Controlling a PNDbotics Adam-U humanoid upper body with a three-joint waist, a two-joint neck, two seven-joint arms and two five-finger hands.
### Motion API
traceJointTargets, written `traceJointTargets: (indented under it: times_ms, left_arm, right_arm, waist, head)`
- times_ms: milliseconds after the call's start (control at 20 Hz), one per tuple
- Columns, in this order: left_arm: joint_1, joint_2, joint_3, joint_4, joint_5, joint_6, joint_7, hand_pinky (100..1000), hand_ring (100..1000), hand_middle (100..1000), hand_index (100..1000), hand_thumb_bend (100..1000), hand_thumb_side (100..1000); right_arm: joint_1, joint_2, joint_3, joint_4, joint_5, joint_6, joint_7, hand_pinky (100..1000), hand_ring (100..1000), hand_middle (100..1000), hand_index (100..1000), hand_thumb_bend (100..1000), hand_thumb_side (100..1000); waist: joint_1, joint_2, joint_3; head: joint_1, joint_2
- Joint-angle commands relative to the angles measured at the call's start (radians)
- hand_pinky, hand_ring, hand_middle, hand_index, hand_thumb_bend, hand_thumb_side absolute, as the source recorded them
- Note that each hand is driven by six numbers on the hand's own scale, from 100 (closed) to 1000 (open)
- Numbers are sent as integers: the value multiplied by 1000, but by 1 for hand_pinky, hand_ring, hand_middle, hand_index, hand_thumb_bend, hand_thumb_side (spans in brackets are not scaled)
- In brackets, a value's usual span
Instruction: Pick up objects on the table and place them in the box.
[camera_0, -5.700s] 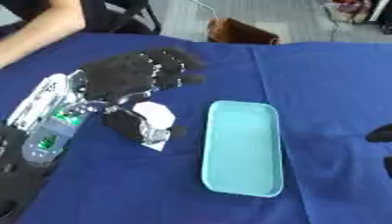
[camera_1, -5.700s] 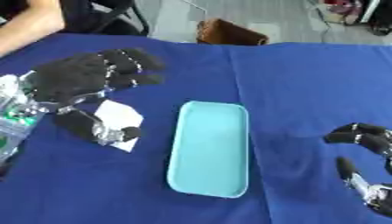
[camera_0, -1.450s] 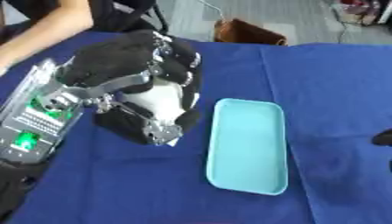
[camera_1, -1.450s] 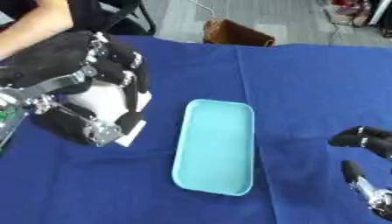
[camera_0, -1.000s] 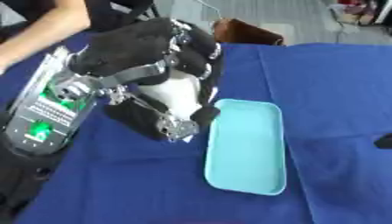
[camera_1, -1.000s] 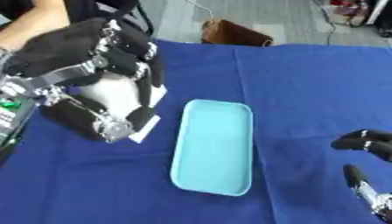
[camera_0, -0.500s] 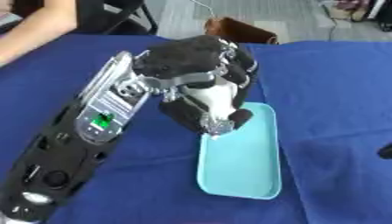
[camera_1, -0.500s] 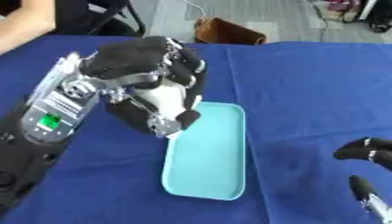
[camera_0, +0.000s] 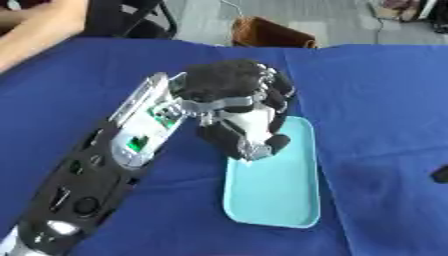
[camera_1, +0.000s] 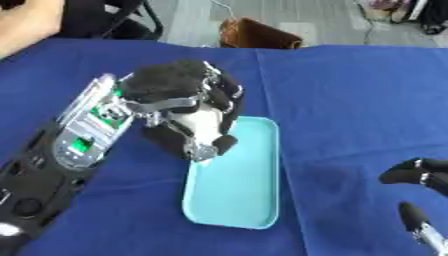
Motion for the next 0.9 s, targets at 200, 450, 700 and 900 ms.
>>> traceJointTargets:
  times_ms: [200,450,700,900]
  left_arm:
    - [-12,-9,-17,-35,27,-36,27,100,219,394,529,282,647]
    - [-9,-19,-32,-47,63,-41,-14,395,604,709,757,240,855]
    - [-7,-26,-34,-55,95,-35,-47,483,678,762,795,227,893]
    - [-5,-27,-31,-57,104,-30,-55,501,684,761,797,200,905]
  right_arm:
    - [-5,-12,-4,-11,-4,0,5,695,708,709,810,100,847]
    - [-7,-10,-4,-11,-4,-1,6,695,708,708,810,100,847]
    - [-7,-10,-4,-11,-3,-1,6,695,708,709,810,100,847]
    - [-7,-9,-5,-12,-3,-1,4,695,708,709,810,100,846]
  waist:
    - [-1,-20,0]
    - [1,-18,-2]
    - [0,-18,-3]
    - [-1,-18,-2]
  head:
    - [-2,-3]
    - [-3,-2]
    - [-4,-1]
    - [-4,-3]
